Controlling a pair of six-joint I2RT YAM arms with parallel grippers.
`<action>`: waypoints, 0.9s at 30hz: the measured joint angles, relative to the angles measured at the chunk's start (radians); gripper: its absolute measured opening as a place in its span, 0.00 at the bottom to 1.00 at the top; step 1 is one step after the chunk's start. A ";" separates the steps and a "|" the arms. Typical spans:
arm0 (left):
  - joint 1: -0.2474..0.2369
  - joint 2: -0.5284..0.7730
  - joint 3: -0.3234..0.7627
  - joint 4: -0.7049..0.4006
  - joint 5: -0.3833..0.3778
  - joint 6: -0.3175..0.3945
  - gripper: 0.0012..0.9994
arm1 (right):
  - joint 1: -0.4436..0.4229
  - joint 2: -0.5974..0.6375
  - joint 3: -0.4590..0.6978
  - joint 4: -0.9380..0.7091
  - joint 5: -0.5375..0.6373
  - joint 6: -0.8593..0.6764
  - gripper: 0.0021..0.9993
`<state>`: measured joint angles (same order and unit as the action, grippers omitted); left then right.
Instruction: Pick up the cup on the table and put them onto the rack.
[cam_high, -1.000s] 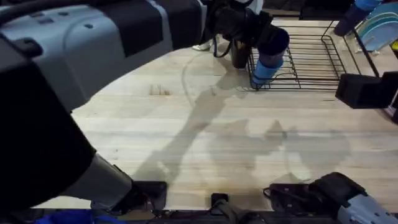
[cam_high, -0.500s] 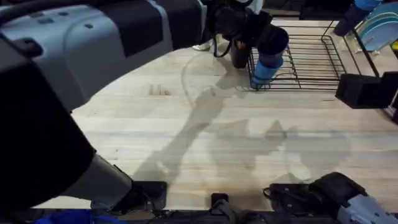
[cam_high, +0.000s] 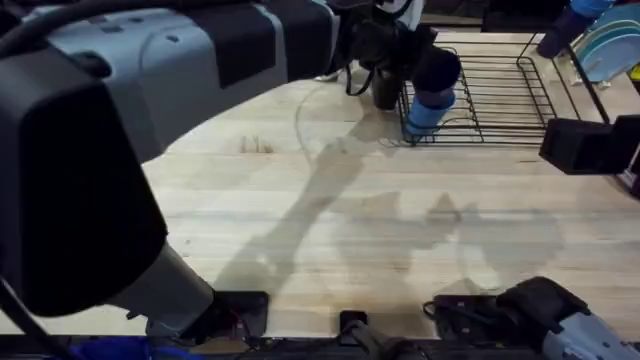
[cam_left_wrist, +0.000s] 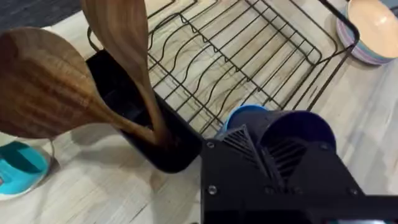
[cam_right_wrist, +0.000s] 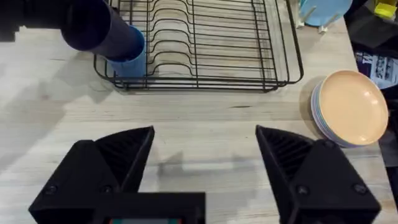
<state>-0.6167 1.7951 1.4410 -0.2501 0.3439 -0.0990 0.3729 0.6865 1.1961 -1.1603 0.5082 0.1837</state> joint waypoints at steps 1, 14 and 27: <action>0.000 0.001 0.000 0.000 0.000 0.000 0.04 | 0.000 0.000 0.000 0.000 0.000 0.000 1.00; 0.000 0.031 0.000 0.015 0.000 0.000 0.04 | 0.000 0.000 0.000 0.000 0.000 0.000 1.00; 0.000 0.040 0.000 0.019 0.000 -0.002 0.09 | 0.000 0.000 0.000 0.000 0.000 0.000 1.00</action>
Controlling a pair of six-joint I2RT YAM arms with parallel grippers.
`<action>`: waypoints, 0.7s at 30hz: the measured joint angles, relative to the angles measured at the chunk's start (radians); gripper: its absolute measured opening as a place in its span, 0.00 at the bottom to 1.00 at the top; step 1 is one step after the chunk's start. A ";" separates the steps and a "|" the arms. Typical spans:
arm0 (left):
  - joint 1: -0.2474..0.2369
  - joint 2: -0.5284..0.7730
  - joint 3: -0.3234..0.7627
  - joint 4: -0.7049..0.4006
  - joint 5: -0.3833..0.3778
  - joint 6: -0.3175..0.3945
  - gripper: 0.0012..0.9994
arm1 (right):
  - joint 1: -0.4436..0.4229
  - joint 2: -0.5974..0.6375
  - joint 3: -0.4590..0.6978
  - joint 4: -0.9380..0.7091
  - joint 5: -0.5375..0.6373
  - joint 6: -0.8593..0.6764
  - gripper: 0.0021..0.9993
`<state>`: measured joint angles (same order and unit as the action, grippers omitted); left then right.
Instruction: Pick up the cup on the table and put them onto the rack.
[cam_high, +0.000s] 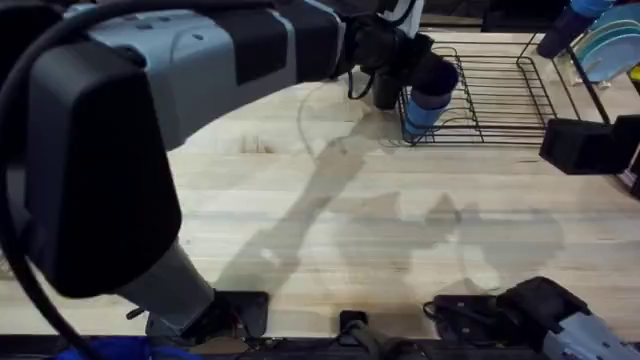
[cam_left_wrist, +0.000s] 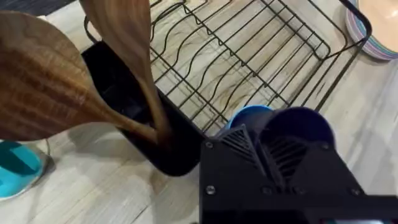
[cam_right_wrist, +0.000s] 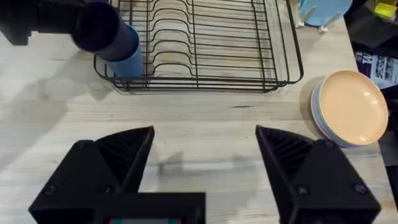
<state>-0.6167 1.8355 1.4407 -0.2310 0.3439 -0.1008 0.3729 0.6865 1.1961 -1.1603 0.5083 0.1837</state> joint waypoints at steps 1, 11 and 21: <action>0.000 0.000 0.000 0.000 0.000 -0.002 0.12 | 0.000 0.000 0.000 0.000 0.000 0.000 1.00; 0.000 0.000 0.000 0.000 0.000 -0.005 0.22 | 0.000 0.000 0.000 0.000 0.000 0.000 1.00; 0.000 0.000 0.000 -0.001 0.000 -0.005 0.21 | 0.000 0.000 0.000 0.000 0.000 0.000 1.00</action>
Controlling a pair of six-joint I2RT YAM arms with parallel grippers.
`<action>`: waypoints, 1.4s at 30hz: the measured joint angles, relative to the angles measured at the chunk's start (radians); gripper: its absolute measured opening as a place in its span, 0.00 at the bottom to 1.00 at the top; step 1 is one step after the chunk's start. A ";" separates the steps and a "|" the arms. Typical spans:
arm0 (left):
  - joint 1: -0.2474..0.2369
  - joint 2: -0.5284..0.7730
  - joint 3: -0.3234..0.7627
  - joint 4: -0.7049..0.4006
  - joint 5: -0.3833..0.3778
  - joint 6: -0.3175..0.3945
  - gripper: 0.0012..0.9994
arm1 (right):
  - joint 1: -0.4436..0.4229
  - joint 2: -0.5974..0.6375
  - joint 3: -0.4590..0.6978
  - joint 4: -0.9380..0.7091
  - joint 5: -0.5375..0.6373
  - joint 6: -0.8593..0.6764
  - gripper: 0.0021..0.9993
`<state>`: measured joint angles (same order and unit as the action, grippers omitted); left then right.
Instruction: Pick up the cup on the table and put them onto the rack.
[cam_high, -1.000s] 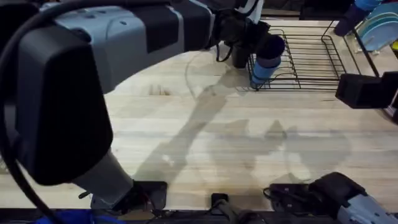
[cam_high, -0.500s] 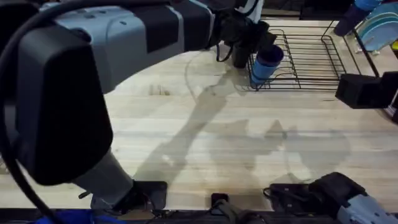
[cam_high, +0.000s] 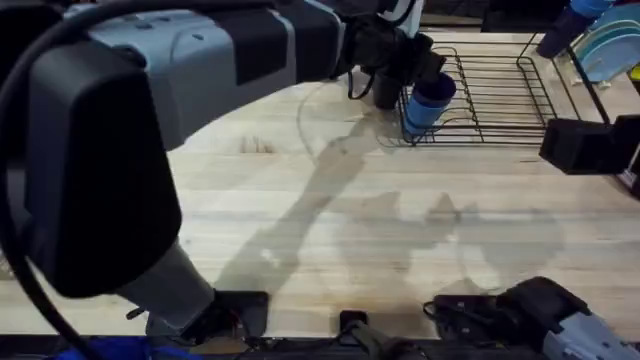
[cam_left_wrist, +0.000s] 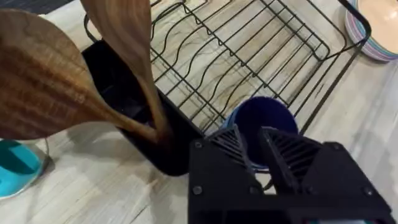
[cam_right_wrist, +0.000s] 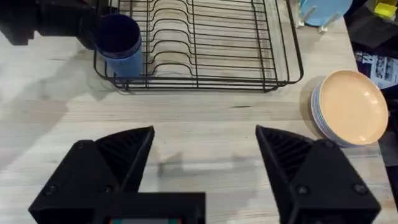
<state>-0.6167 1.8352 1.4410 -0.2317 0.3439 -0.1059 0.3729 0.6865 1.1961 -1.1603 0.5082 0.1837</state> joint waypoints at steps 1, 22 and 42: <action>0.000 0.000 0.000 0.000 0.000 0.000 0.21 | 0.000 0.000 0.000 0.000 0.000 0.000 1.00; 0.069 -0.227 0.000 -0.258 -0.041 0.001 0.62 | 0.000 0.000 0.000 0.000 0.000 0.000 1.00; 0.224 -0.544 0.000 -0.607 -0.251 0.046 0.99 | 0.000 0.000 0.000 0.002 0.000 0.000 1.00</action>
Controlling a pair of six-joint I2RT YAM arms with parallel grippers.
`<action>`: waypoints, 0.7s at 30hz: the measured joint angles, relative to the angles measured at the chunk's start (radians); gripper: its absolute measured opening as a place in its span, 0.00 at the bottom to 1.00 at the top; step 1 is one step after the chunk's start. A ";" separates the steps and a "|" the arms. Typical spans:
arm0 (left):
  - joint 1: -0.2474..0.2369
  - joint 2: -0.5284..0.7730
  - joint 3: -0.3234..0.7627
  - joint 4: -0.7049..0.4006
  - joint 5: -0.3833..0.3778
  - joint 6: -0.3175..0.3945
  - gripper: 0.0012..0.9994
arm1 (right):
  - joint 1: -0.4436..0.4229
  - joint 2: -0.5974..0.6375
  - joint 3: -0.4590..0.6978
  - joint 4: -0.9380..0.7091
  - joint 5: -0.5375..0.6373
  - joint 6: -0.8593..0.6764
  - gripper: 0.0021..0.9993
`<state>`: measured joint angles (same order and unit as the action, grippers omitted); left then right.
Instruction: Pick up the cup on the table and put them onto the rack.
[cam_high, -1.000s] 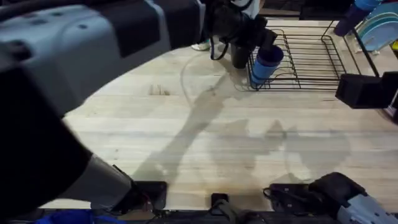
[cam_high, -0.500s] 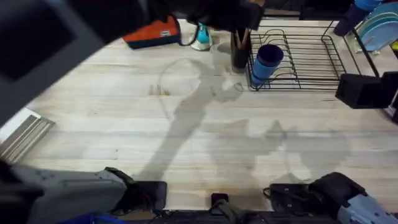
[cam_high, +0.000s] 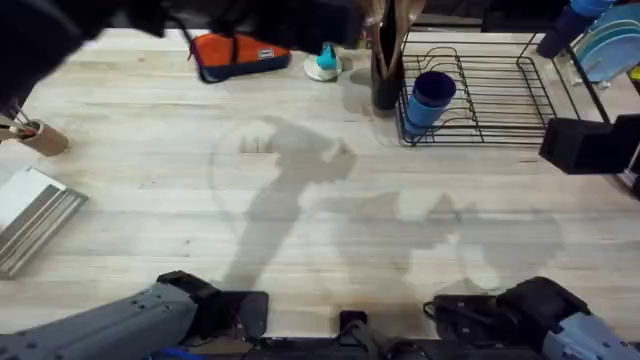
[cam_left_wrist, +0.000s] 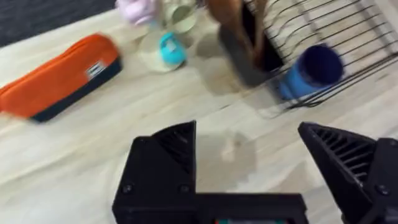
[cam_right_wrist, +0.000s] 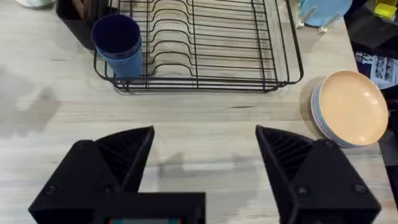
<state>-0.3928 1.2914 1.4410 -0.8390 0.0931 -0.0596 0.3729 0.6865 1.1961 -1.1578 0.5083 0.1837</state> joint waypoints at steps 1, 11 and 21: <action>0.009 -0.014 0.000 -0.022 -0.018 0.000 0.99 | 0.000 0.000 0.000 0.001 0.000 0.003 1.00; 0.095 -0.124 0.000 -0.209 -0.170 0.004 0.99 | 0.000 0.000 0.000 0.047 0.000 0.117 1.00; 0.145 -0.174 0.000 -0.293 -0.199 0.007 0.99 | 0.000 0.004 0.000 0.140 -0.076 0.159 1.00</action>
<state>-0.2474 1.1173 1.4410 -1.1319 -0.1059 -0.0525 0.3729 0.6908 1.1961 -1.0181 0.4324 0.3424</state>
